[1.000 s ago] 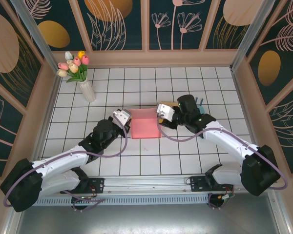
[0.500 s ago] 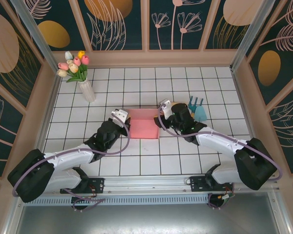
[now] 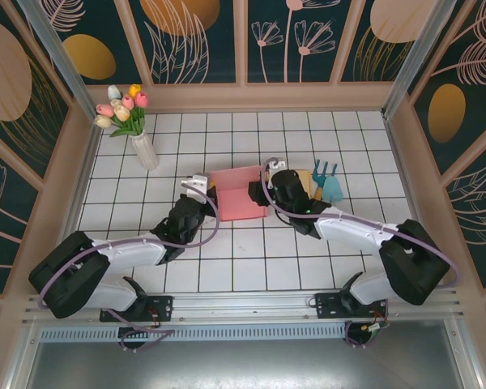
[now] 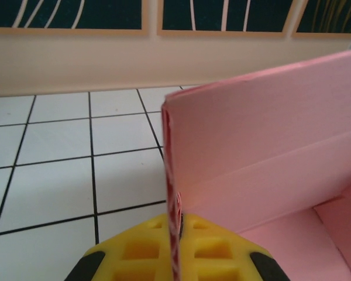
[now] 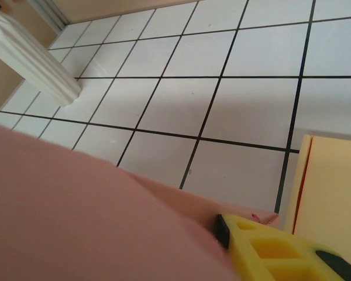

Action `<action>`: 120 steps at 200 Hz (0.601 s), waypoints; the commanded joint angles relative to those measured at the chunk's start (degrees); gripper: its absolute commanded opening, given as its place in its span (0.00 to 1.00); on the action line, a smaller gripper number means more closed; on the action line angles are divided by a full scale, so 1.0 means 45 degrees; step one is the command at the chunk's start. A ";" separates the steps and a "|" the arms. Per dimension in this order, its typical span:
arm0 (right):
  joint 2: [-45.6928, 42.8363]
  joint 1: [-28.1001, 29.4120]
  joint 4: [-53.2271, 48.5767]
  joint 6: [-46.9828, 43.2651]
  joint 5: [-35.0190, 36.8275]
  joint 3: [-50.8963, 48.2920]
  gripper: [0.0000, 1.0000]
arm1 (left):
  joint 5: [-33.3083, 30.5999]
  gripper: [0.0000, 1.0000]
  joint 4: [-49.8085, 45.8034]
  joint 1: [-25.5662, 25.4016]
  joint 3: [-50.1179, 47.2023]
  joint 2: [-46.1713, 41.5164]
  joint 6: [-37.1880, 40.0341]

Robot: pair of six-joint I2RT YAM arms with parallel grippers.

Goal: Fold the paper box

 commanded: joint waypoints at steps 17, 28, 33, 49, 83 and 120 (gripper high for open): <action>0.0532 0.0338 0.0793 0.0003 0.0313 0.0195 0.39 | 0.0057 0.00 0.0997 -0.0268 0.0583 0.0593 0.1778; 0.0590 0.0343 0.1031 -0.0145 0.0545 0.0028 0.38 | 0.0054 0.00 0.1418 -0.0302 0.0454 0.0795 0.2397; 0.0590 0.0338 0.1205 -0.0222 0.0627 -0.0091 0.36 | 0.0050 0.00 0.1541 -0.0304 0.0404 0.0883 0.2543; 0.0614 0.0338 0.1773 -0.0400 0.0764 -0.0529 0.32 | 0.0012 0.00 0.1995 -0.0297 0.0127 0.1130 0.2459; 0.1019 0.0441 0.2301 -0.0765 0.0462 -0.0836 0.22 | -0.0397 0.00 0.1978 -0.0610 -0.0152 0.1232 -0.0047; 0.0912 0.0647 0.2931 -0.0803 0.0864 -0.1472 0.14 | -0.1075 0.00 0.2428 -0.1236 -0.0267 0.1712 -0.1127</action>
